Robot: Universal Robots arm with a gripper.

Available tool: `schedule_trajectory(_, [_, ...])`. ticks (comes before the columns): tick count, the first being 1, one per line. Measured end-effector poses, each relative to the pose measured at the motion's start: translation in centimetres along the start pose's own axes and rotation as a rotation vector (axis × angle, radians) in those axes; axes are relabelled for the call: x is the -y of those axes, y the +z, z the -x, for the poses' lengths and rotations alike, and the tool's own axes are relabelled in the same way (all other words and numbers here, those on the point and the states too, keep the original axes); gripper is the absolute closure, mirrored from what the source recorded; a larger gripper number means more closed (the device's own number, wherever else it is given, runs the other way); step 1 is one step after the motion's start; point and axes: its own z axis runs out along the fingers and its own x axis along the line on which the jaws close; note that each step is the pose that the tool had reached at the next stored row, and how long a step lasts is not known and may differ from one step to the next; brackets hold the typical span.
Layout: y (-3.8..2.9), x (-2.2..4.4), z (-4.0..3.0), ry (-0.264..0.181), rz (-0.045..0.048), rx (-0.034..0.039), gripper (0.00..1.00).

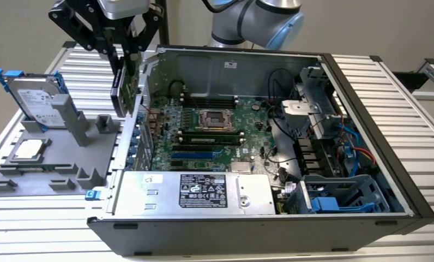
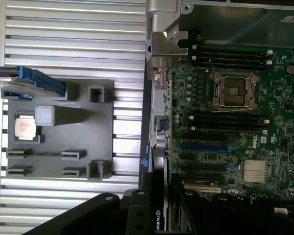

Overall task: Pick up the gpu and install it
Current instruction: 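Pick up the gpu and move the gpu toward the slot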

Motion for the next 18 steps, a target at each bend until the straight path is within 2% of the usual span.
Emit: schedule_trajectory(18, [0.02,0.04,1.31,-0.004,0.0001,-0.0002,1.00])
